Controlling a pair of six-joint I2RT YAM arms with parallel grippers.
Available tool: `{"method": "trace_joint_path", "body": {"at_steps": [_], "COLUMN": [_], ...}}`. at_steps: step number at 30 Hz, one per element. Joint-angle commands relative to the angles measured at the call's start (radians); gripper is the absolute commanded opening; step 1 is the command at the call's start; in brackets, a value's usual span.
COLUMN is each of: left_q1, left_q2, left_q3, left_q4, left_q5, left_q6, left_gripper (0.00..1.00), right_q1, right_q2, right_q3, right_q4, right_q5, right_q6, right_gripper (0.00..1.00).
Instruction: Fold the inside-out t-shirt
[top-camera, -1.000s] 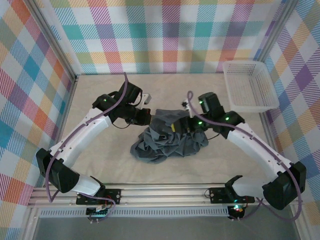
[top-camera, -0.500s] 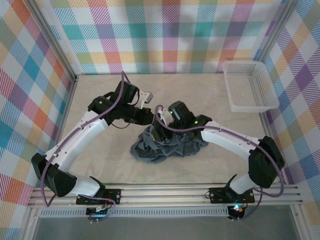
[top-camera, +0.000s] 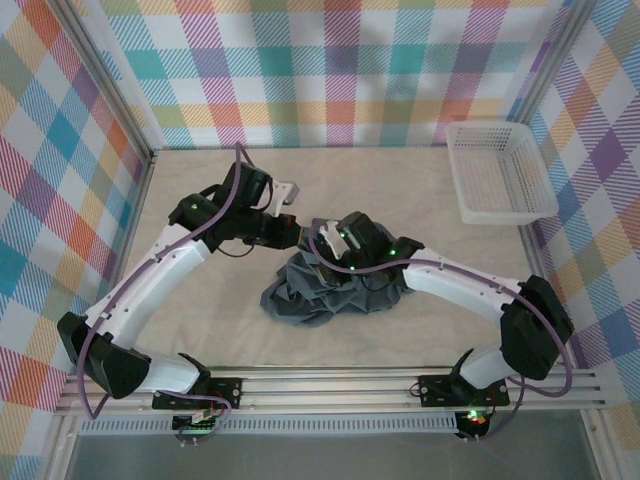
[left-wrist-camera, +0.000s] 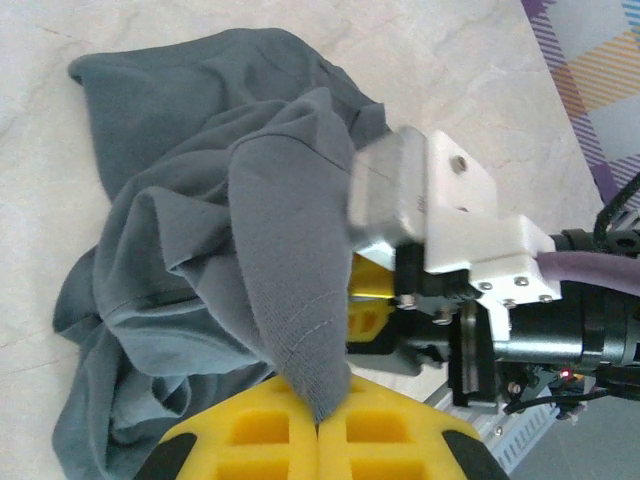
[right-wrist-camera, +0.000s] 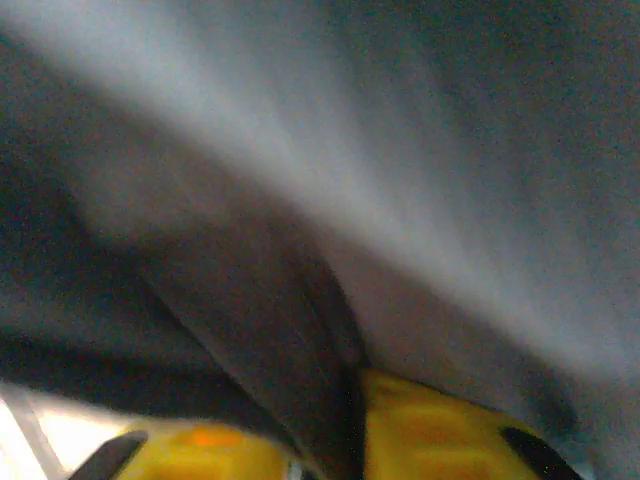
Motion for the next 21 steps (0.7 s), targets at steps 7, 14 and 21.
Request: {"method": "trace_joint_path", "body": {"at_steps": [7, 14, 21], "left_q1": [0.011, 0.029, 0.181], "left_q2": [-0.020, -0.037, 0.006], "left_q3": [-0.019, -0.060, -0.115], "left_q4": [0.010, -0.004, 0.048], "left_q5": [0.006, -0.128, -0.120], "left_q6": [0.020, 0.026, 0.094], "left_gripper": [0.00, 0.00, 0.00], "right_q1": [0.003, -0.006, -0.144], "right_q2": [-0.064, -0.162, -0.401], "right_q3": [0.015, 0.039, -0.021], "right_q4": [-0.016, -0.017, -0.041], "right_q5": [-0.038, -0.051, -0.009], "right_q6": [0.017, 0.070, 0.211], "right_gripper": [0.11, 0.00, 0.00]}}
